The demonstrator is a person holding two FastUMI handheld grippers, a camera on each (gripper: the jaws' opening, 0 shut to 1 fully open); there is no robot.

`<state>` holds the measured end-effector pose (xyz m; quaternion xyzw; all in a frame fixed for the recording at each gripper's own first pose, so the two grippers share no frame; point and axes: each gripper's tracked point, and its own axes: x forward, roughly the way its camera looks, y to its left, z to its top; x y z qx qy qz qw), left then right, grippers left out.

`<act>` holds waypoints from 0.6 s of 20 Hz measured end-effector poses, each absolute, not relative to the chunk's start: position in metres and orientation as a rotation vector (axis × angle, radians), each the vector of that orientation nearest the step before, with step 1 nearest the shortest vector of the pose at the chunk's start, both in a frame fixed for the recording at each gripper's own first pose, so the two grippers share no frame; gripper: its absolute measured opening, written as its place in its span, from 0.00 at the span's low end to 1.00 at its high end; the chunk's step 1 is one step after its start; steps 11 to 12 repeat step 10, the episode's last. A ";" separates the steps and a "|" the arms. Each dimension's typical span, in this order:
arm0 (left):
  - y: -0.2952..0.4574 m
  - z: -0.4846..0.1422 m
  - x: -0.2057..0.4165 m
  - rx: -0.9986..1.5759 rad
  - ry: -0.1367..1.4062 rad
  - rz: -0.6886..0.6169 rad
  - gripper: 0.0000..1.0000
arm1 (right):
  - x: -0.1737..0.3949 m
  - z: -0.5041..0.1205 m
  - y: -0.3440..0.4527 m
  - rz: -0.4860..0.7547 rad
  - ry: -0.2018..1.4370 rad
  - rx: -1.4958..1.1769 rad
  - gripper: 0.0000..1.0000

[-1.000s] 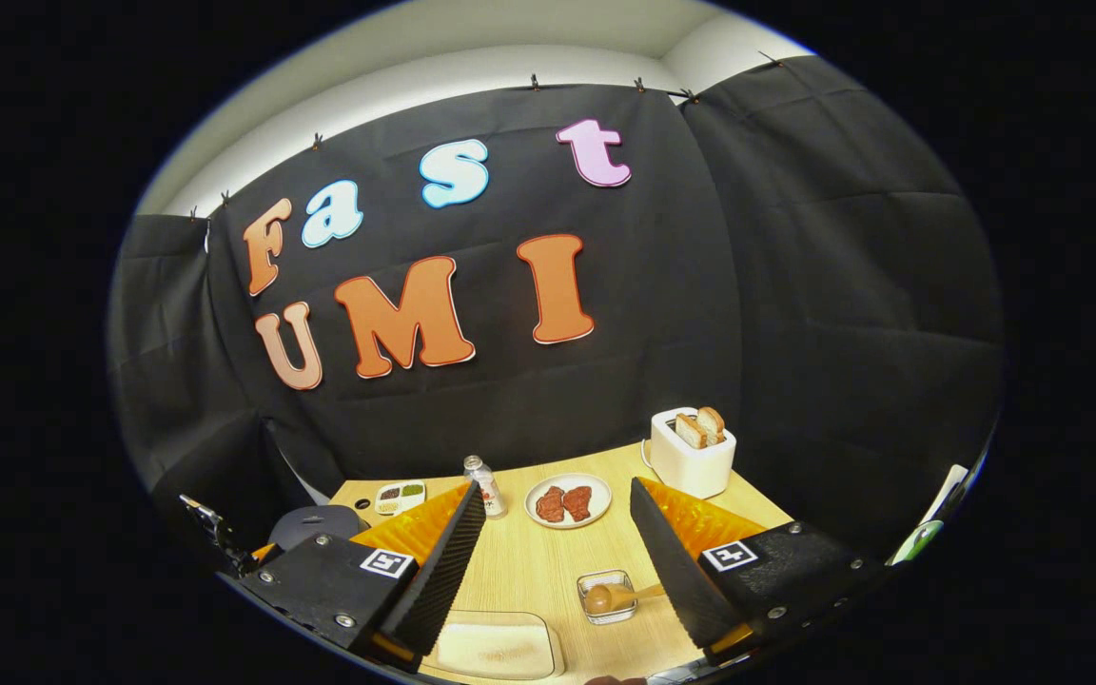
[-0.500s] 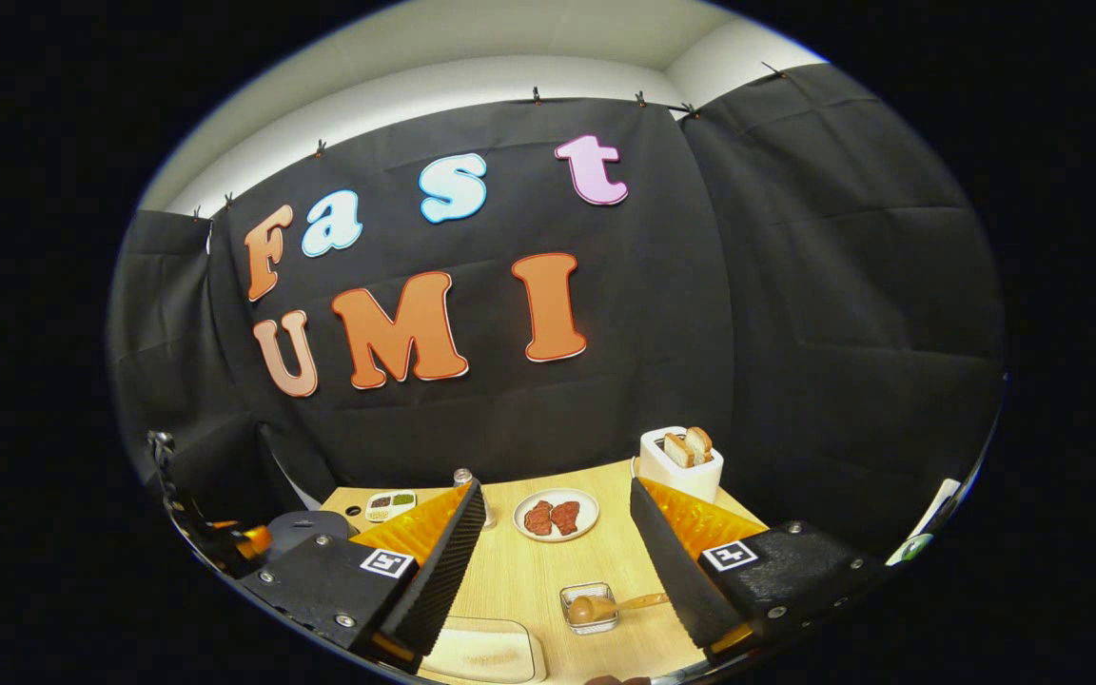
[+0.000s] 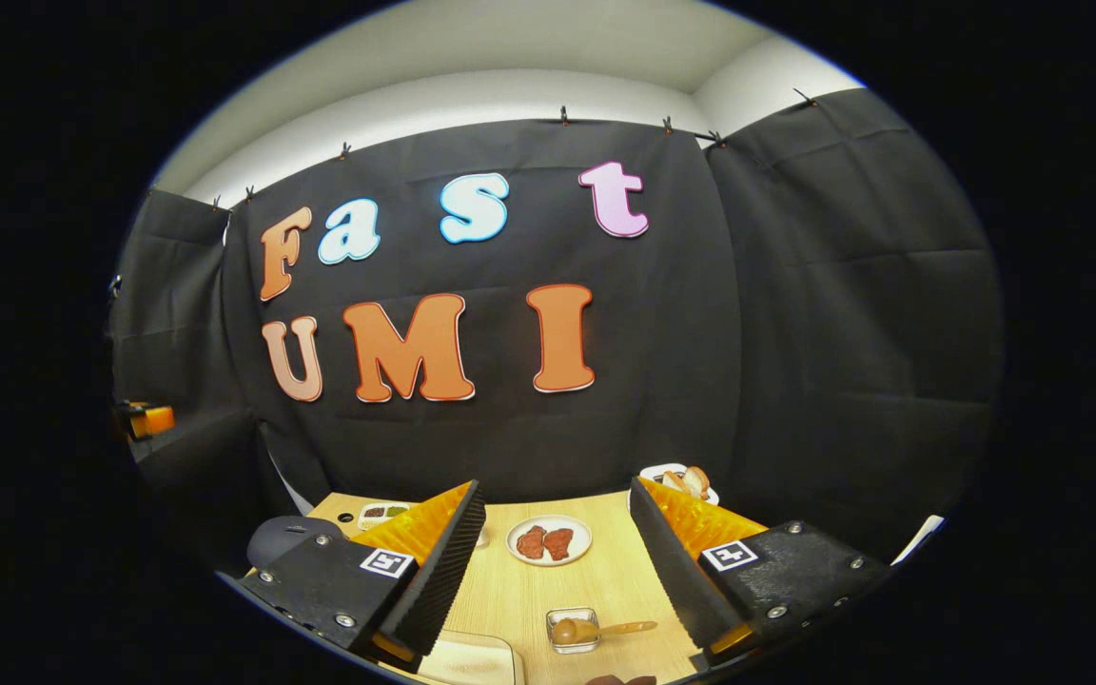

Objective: Close the left gripper, press the button to open the rice cooker; take a wooden spoon from the chopstick holder with the right hand, scoop a spoonful of rice and pour it into the rice cooker, then put the wooden spoon back into the chopstick holder.

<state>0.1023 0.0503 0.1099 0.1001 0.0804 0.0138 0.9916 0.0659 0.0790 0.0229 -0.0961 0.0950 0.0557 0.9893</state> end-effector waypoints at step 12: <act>0.059 0.153 0.078 0.247 0.076 0.060 0.99 | 0.069 0.031 0.080 0.122 0.159 -0.194 0.95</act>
